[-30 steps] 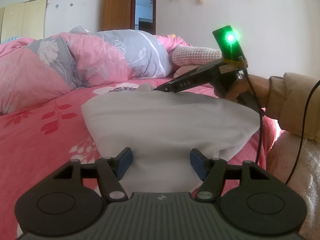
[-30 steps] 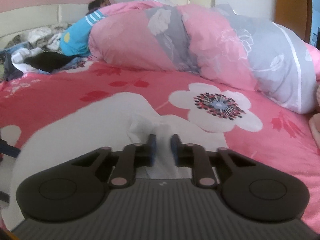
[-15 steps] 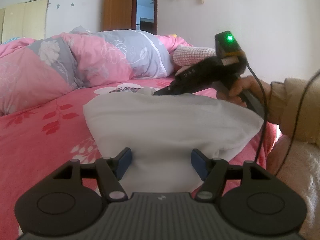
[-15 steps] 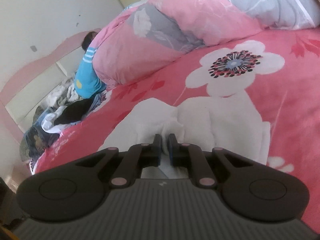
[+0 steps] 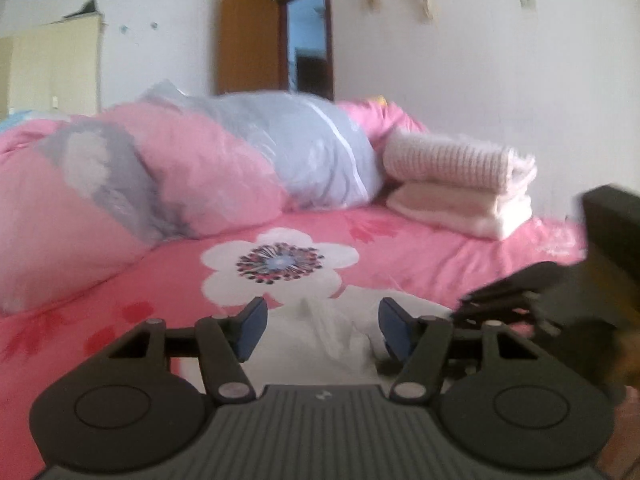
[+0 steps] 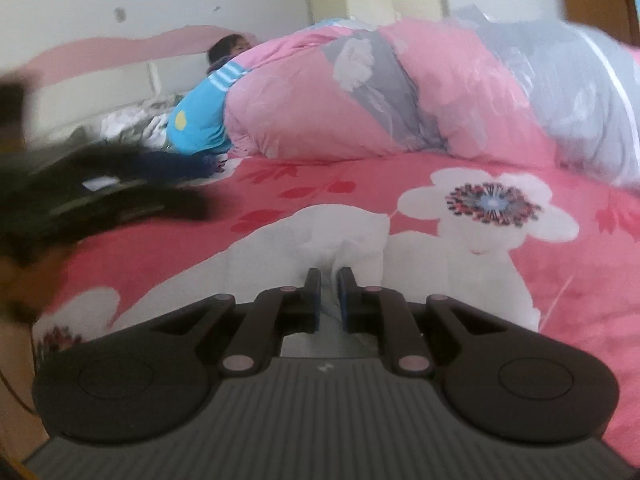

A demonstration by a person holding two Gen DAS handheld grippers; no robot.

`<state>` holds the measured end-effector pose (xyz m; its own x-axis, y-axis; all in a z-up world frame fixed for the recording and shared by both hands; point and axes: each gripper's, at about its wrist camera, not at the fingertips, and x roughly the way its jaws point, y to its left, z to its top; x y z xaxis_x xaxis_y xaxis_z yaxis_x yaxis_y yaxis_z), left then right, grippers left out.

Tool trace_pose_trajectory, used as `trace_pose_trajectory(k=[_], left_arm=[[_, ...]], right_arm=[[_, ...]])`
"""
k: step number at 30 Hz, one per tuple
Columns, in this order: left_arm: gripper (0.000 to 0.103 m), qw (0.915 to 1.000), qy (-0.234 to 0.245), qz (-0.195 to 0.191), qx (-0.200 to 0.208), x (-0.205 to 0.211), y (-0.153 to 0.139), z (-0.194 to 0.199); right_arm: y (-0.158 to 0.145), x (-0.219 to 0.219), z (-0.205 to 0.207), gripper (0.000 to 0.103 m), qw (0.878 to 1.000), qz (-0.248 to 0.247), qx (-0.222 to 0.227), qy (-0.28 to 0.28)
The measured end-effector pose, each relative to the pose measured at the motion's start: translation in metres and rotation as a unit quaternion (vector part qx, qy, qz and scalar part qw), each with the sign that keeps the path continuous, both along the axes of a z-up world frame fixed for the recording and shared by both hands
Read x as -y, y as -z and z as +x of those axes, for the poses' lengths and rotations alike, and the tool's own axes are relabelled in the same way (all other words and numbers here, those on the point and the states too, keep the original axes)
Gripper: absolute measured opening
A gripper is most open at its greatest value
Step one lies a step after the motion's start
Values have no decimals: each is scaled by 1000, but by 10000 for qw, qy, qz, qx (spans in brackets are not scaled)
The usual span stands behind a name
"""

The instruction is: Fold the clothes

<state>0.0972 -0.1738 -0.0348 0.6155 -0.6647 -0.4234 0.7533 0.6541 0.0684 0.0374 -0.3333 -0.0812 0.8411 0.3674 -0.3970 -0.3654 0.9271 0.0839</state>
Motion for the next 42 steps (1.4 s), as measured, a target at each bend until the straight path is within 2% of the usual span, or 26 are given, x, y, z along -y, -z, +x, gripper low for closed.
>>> trace_pose_trajectory(k=[2,4,8,12,14,17,18,21,26,29,40,42], left_arm=[[63,9996,51,232,-166,14,12,11],[63,9975,-101,500,-499,21,28,21],[63,9945,-247,259,-983,13,37,36],[63,9923,-277,165,-1192,8,41,44],[62,9918,-258,166,-1244,6,43,46],[62,9914,-245,109,-1283,4,45,46],[62,9913,-242,90,-1291,3,45,46],[62,9917,-242,29,-1266,1,48,44],[62,9925,-246,-33,-1199,1,52,42],[62,9920,-245,-75,-1236,0,53,44],[62,9908,-228,-246,-1312,-6,55,45],[62,9907,-225,-265,-1318,-7,56,46]], right_arm=[[1,-6,-7,22,9994,-300,120,-87],[2,-10,-13,22,9984,-466,171,-258],[0,-3,-17,27,9971,-488,87,-582],[-7,33,-5,32,9988,188,-140,-432],[-11,61,5,32,9958,840,-214,-284],[-16,98,16,32,9870,1575,-173,286],[-15,105,22,32,9845,1666,-234,499],[-5,114,42,30,9805,1571,-585,1023],[12,82,61,27,9906,728,-799,836],[16,69,69,27,9930,466,-853,668],[12,77,72,28,9881,1256,-786,415],[15,75,75,28,9875,1247,-882,377]])
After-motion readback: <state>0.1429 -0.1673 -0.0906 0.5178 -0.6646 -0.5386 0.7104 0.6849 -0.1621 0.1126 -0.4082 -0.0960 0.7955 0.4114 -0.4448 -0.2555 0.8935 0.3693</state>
